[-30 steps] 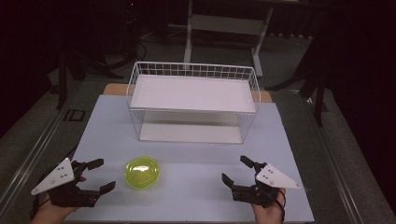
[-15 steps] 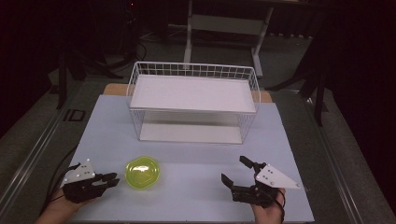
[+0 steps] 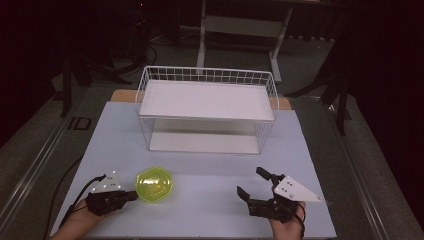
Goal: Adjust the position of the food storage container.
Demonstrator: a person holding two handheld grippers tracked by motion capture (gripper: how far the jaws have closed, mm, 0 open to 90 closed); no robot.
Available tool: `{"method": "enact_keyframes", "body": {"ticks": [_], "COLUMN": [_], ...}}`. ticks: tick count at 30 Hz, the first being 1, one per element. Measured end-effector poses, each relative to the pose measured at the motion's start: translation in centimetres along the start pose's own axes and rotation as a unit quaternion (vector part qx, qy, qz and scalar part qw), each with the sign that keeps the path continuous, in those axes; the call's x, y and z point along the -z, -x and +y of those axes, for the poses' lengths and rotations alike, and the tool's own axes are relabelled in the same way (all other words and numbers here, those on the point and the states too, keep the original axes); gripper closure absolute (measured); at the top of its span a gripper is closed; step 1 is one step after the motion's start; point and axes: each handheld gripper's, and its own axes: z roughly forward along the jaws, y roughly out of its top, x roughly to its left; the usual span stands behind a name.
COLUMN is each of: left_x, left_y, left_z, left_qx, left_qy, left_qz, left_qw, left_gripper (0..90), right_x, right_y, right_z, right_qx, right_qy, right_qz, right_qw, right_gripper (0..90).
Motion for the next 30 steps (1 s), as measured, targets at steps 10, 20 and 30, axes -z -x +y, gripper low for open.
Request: {"method": "enact_keyframes", "body": {"ticks": [10, 20, 30], "left_x": [-2.9, -3.2, -4.3], "left_y": [1.3, 0.5, -0.9], "left_z": [2.4, 2.5, 3.6], "left_qx": [-0.010, 0.012, 0.035], "left_qy": [0.000, -0.017, -0.004], "left_qz": [-0.023, -0.010, 0.018], "left_qw": [0.9997, 0.9997, 0.9992], "left_gripper": [89.9, 89.8, 89.8], "right_x": [0.1, 0.2, 0.2], "right_y": [0.1, 0.1, 0.0], "right_z": [0.0, 0.0, 0.0], "right_qx": [-0.001, -0.001, 0.002], "right_qy": [0.000, 0.001, 0.001], "right_qz": [-0.001, 0.000, 0.002], "right_qw": [1.0000, 1.0000, 1.0000], "right_gripper": [13.8, 13.8, 13.8]}}
